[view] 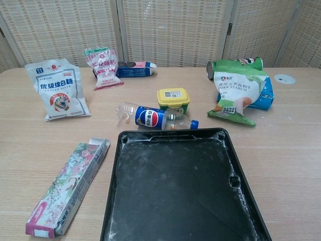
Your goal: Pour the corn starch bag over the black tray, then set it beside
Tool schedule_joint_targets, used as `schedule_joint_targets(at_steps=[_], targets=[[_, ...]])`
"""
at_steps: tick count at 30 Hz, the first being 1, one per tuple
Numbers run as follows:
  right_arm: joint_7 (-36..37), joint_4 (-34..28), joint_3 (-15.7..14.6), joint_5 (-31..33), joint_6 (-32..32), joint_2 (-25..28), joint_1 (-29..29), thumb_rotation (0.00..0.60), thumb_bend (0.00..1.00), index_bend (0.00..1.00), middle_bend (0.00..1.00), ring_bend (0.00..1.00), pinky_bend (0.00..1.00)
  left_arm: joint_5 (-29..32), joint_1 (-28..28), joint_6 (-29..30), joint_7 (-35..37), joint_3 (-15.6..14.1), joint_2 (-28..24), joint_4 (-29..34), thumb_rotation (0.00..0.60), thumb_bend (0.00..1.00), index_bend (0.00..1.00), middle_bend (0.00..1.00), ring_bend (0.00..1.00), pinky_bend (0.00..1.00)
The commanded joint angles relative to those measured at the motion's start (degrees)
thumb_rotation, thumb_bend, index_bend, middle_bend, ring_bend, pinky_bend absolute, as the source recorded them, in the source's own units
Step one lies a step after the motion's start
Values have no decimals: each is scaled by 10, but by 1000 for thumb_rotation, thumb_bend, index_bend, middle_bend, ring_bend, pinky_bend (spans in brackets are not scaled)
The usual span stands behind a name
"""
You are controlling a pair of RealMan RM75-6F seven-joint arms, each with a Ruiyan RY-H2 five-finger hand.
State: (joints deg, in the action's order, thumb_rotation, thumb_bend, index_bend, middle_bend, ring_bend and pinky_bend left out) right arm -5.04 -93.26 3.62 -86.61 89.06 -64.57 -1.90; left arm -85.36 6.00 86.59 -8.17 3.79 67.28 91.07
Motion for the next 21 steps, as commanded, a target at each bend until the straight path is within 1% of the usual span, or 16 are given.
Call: schedule_joint_targets(at_steps=[1, 8, 13, 15, 18, 21], targets=[[-1, -1, 0, 0, -1, 0, 0, 600, 44, 100, 199, 299, 189, 0, 0, 2, 0, 1, 2, -2, 600, 436, 260, 252, 206, 83], [4, 5, -1, 0, -14, -2, -5, 600, 45, 100, 199, 300, 188, -9, -6, 16, 2, -2, 4, -3, 600, 436, 266, 252, 209, 83], [4, 3, 9, 12, -38, 0, -21, 600, 44, 100, 199, 313, 203, -10, -11, 22, 1, -3, 2, 1, 600, 436, 277, 252, 209, 83], [9, 1, 18, 20, -55, 1, -34, 600, 44, 102, 202, 330, 242, -11, -12, 23, 0, -4, 2, 2, 600, 436, 283, 252, 209, 83], [15, 1, 31, 33, -85, 2, -56, 600, 44, 120, 219, 350, 266, -13, -13, 26, 1, -5, 0, 4, 600, 435, 286, 252, 210, 83], [21, 5, 48, 61, -138, 2, -90, 600, 44, 133, 231, 362, 287, -14, -16, 29, 4, -6, -1, 4, 600, 436, 290, 252, 211, 83]])
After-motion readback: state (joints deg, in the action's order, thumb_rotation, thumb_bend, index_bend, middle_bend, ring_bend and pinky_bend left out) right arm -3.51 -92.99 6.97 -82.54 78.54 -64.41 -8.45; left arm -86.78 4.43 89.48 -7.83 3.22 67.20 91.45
